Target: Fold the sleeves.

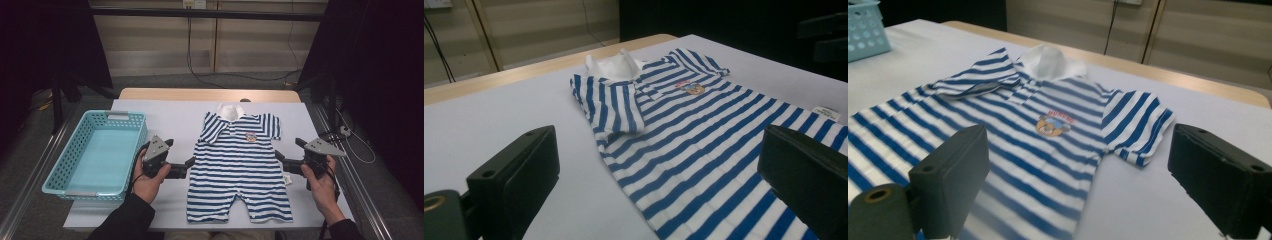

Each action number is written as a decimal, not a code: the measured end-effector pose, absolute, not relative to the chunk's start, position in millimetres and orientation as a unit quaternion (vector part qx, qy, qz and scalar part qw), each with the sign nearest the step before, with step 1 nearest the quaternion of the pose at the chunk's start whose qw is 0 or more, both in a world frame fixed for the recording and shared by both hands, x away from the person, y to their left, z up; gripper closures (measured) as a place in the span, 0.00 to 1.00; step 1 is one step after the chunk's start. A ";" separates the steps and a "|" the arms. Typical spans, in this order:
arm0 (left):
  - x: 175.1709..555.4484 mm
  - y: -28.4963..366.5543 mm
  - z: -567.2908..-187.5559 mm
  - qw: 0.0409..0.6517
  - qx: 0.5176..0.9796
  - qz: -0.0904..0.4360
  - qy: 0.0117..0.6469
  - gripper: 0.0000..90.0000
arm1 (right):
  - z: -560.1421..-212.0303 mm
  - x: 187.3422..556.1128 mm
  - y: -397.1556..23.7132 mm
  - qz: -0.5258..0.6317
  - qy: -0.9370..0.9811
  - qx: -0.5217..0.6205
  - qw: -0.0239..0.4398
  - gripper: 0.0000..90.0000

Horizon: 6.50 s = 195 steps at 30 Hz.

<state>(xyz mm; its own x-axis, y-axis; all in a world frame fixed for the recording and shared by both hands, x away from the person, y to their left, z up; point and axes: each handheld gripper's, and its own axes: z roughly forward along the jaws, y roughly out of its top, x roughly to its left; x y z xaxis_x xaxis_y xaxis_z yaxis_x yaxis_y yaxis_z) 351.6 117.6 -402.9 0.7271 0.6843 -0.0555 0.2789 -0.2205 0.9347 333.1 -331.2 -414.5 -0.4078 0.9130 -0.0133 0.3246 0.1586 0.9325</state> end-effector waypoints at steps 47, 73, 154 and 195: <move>269.9 212.2 -407.3 0.540 0.720 0.241 0.362 0.03 | -430.3 496.2 -361.6 0.347 0.727 0.524 0.278 0.37; 269.4 210.8 -407.3 0.540 0.724 0.243 0.353 0.03 | -466.3 519.7 -364.9 0.325 0.724 0.558 0.243 0.60; 275.4 211.2 -405.0 0.546 0.722 0.233 0.356 0.03 | -435.7 507.8 -291.7 0.419 0.732 0.485 0.232 1.00; 275.1 208.7 -406.5 0.543 0.724 0.234 0.356 0.03 | -459.2 510.9 -260.6 0.395 0.776 0.459 0.180 0.79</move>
<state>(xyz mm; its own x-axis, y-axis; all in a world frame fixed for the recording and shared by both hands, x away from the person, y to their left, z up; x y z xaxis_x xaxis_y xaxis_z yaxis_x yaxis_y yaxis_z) 275.1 208.7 -406.5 0.6380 0.7685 -0.0483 0.2607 -0.1566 0.9526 510.9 -260.6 -459.2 -0.5143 0.8537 0.0821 0.5690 0.2680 0.7775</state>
